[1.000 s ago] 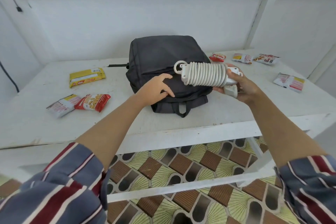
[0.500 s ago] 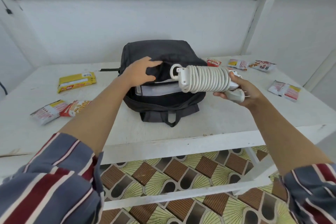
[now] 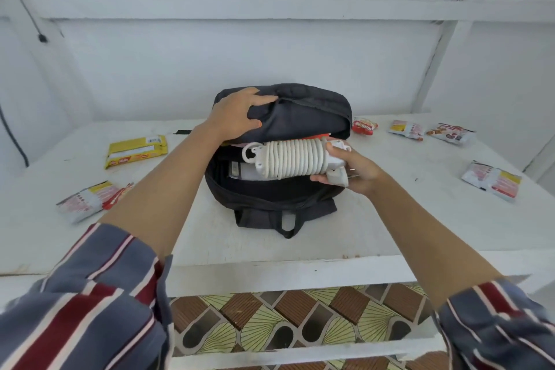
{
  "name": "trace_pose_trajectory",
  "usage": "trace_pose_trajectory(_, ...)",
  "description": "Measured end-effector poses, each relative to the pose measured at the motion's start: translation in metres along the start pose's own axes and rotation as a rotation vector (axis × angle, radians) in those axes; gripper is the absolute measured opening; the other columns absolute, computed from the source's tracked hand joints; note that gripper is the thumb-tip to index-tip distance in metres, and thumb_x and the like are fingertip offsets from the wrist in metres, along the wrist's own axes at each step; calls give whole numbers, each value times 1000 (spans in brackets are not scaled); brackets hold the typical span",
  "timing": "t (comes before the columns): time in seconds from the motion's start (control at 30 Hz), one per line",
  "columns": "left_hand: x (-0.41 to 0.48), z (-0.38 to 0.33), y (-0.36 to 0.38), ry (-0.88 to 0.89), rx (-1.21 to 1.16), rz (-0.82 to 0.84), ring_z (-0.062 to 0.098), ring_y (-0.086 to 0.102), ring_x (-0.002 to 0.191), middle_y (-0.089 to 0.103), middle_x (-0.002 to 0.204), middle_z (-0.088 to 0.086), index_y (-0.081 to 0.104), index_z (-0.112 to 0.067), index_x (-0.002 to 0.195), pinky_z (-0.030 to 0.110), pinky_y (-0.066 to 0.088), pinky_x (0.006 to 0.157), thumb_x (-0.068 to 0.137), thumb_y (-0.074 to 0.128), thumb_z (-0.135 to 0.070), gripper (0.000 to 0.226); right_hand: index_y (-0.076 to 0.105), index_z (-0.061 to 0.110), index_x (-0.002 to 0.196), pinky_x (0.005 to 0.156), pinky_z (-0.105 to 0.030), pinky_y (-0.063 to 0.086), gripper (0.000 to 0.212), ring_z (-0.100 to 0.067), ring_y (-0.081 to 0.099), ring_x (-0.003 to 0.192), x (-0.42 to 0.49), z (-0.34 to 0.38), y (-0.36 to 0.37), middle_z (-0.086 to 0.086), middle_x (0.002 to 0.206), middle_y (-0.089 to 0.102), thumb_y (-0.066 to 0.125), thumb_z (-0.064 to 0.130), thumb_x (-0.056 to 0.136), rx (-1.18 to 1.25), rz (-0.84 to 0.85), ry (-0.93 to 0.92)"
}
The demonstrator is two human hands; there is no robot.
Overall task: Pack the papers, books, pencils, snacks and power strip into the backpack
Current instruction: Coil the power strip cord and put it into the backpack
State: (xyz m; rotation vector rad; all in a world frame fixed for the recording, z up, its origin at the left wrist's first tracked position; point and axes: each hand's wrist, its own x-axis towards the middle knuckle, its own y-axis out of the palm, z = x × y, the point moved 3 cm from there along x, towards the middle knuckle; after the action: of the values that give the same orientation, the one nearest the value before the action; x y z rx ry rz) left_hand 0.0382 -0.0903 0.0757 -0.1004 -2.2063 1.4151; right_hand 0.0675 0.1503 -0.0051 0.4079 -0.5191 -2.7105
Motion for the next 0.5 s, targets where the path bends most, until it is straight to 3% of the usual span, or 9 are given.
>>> trace_pose_trajectory(0.13,9,12,0,-11,-66,53,23,46,120,51,126,9,50,-30,133,38,39,100,79,66,-9,60,55,17,104,70,-47,58,17,-31,63,94,14,-5,3,-11,105,60,60,17,88,-61,-78,76)
trace_pose_trajectory(0.3,15,16,-3,29,-170,102,24,52,112,56,117,11,55,-28,129,43,42,98,70,69,-17,61,55,15,105,61,-44,59,16,-32,62,91,21,-13,-2,-13,106,57,58,17,89,-18,-142,157)
trace_pose_trajectory(0.5,23,22,-4,16,-215,116,23,47,123,54,126,8,56,-29,127,45,36,105,68,72,-15,63,53,15,112,62,-43,59,23,-36,63,90,27,-10,-4,-14,109,57,58,18,90,-70,-148,146)
